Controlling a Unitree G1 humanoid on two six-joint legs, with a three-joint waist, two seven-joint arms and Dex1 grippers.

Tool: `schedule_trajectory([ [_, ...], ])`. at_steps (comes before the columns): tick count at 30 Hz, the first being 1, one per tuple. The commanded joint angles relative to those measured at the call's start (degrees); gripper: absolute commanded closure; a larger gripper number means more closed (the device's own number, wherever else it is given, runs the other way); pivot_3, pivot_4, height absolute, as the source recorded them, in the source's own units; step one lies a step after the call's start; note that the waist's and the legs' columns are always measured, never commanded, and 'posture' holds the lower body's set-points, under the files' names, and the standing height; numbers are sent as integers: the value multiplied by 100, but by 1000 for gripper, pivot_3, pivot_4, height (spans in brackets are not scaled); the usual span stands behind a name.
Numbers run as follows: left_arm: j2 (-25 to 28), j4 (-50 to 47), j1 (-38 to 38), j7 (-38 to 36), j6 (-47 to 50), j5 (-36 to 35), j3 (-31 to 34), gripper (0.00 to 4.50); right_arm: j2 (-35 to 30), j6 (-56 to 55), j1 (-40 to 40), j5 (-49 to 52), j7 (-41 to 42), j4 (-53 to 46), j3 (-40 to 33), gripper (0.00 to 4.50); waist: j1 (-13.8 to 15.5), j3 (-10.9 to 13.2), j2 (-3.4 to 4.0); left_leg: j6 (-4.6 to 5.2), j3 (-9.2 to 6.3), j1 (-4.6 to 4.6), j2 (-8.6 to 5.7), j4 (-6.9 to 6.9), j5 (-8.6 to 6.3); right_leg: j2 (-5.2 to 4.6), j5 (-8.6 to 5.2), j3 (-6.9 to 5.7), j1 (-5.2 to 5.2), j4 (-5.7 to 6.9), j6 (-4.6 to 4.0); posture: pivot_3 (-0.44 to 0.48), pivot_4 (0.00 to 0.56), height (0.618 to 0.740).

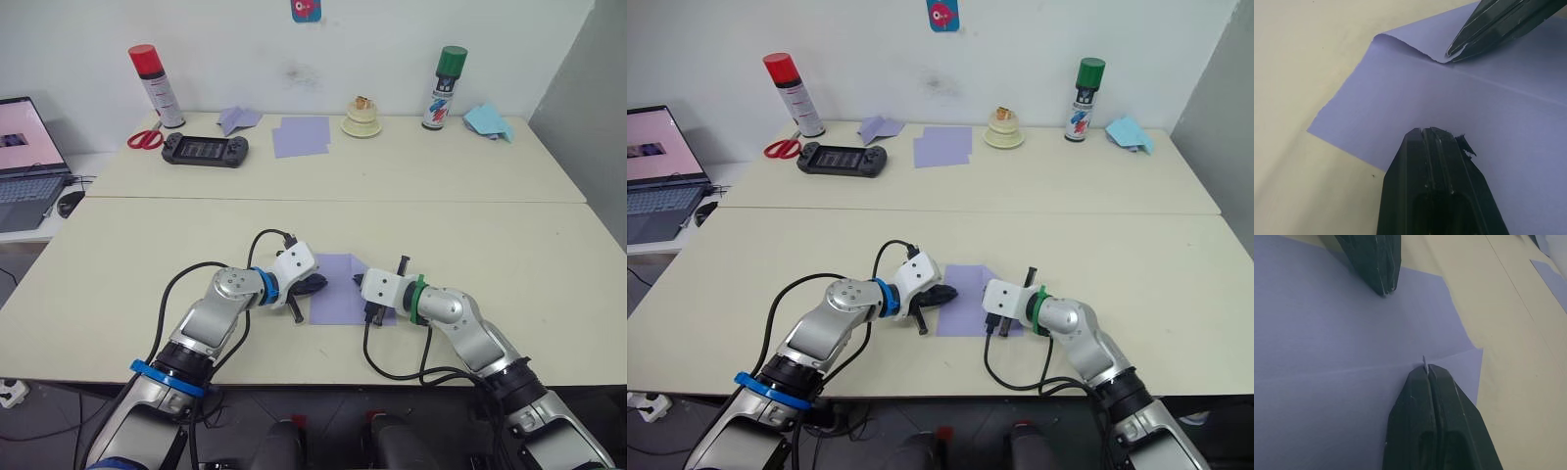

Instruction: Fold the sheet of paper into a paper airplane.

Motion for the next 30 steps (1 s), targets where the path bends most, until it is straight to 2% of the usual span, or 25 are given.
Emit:
schedule_trajectory([
  [1, 139, 242, 240, 31, 246, 277, -147, 4500, -45, -9, 102, -54, 147, -83, 152, 4485, 0, 0, 0, 0, 0, 0, 0, -1, 0, 0, 0, 0, 0, -1, 0, 0, 150, 740],
  [30, 138, 163, 277, 14, 317, 259, -183, 4500, -135, 14, 36, -76, 48, 14, 51, 4485, 6, -13, -5, 0, 4, 50, 0, -77, 2, -1, -4, 4, 32, -41, -3, 0, 150, 740],
])
